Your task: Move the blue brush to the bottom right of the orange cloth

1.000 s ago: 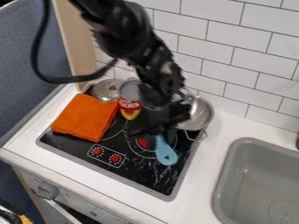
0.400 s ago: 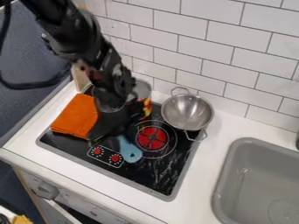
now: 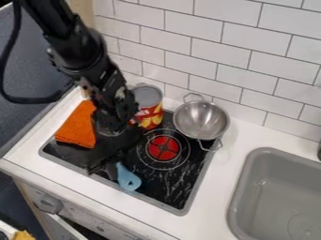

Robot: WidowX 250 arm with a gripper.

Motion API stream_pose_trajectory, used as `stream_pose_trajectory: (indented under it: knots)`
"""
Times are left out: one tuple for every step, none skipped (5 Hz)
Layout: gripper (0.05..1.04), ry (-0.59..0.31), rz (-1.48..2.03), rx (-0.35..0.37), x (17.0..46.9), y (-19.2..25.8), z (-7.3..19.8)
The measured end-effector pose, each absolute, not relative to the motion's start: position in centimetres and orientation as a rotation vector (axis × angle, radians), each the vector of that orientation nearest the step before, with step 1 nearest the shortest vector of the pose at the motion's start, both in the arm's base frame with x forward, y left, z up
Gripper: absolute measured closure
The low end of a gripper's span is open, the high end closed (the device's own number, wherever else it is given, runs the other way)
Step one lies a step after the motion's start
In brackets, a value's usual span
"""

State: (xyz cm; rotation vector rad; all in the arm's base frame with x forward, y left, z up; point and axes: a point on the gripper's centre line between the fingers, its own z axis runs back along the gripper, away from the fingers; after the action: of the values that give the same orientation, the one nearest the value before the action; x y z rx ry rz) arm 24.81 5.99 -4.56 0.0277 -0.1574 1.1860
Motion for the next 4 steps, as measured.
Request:
stream_pose_trajectory:
  knots:
    - [0.746,-0.114,1.179,0.024,24.51,5.76,-6.07]
    - [0.678,-0.114,1.177,0.037,24.75,5.95,-6.05]
    - [0.386,-0.111,1.166,0.033,25.07,5.86,-6.07]
    - [0.115,-0.109,1.135,0.040,25.08,5.55,-6.14]
